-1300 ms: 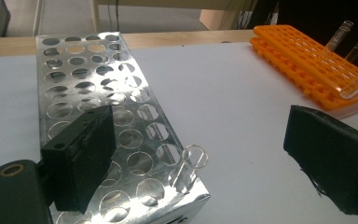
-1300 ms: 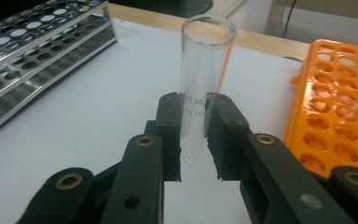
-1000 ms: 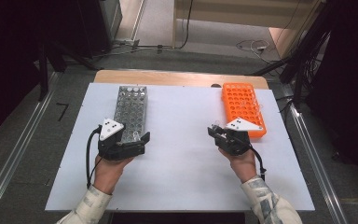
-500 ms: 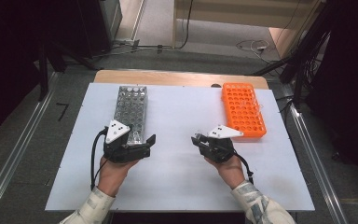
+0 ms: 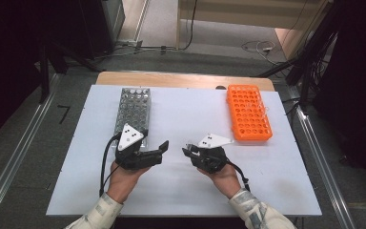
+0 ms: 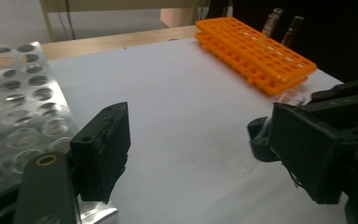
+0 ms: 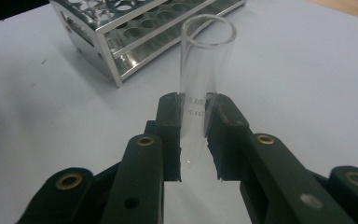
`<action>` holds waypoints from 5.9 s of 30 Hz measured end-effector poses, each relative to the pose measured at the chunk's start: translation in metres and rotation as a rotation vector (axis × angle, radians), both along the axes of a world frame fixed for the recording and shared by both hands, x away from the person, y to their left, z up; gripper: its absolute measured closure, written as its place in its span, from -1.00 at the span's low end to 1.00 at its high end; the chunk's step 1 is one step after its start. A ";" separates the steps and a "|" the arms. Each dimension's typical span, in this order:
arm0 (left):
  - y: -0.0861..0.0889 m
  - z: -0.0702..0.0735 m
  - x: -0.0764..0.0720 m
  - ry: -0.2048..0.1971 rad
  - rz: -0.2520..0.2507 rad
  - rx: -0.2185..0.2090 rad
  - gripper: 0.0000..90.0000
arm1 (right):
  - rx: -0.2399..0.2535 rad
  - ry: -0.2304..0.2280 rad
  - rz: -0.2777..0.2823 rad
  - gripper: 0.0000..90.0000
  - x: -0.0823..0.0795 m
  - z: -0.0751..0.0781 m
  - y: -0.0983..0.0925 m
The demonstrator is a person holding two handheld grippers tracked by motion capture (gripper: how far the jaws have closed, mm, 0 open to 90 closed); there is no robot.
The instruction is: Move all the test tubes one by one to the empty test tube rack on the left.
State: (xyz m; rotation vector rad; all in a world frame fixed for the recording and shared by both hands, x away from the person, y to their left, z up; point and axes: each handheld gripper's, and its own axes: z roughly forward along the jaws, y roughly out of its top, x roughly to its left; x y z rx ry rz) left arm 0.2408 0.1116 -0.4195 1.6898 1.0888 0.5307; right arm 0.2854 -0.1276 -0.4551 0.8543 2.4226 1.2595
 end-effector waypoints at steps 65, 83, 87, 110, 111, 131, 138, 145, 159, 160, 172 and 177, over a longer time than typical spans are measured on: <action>0.004 0.025 0.033 -0.042 0.047 0.047 0.66 | -0.020 0.083 0.048 -0.45 0.000 -0.011 0.014; 0.041 0.033 0.035 -0.036 0.170 0.054 0.66 | -0.014 0.083 0.025 -0.45 0.001 -0.010 0.009; 0.044 0.031 0.034 -0.033 0.180 0.063 0.66 | -0.014 0.085 0.024 -0.45 0.002 -0.011 0.008; 0.033 0.000 0.034 0.032 0.216 0.177 0.66 | -0.012 0.085 0.022 -0.45 0.001 -0.010 0.006; 0.033 -0.001 0.034 0.039 0.218 0.180 0.66 | -0.013 0.086 0.022 -0.45 0.001 -0.010 0.006; 0.037 -0.003 0.036 0.093 0.179 0.133 0.43 | -0.008 0.087 0.020 -0.45 0.002 -0.009 0.004; 0.039 0.002 0.033 0.050 0.183 0.071 -0.26 | 0.003 0.076 -0.006 -0.45 0.005 -0.005 -0.005; 0.040 0.003 0.033 0.040 0.212 0.046 -0.60 | 0.032 0.057 -0.059 -0.45 0.013 0.003 -0.024; 0.041 0.003 0.034 0.040 0.214 0.047 -0.72 | 0.040 -0.019 -0.325 -0.45 0.043 0.022 -0.109; 0.041 0.003 0.034 0.041 0.213 0.047 -0.72 | 0.040 -0.022 -0.344 -0.45 0.045 0.023 -0.114; 0.041 0.003 0.033 0.042 0.218 0.047 -0.72 | 0.004 -0.048 -0.551 -0.45 0.068 0.021 -0.163; 0.041 0.003 0.033 0.044 0.215 0.053 -0.72 | -0.008 -0.043 -0.600 -0.44 0.078 0.014 -0.172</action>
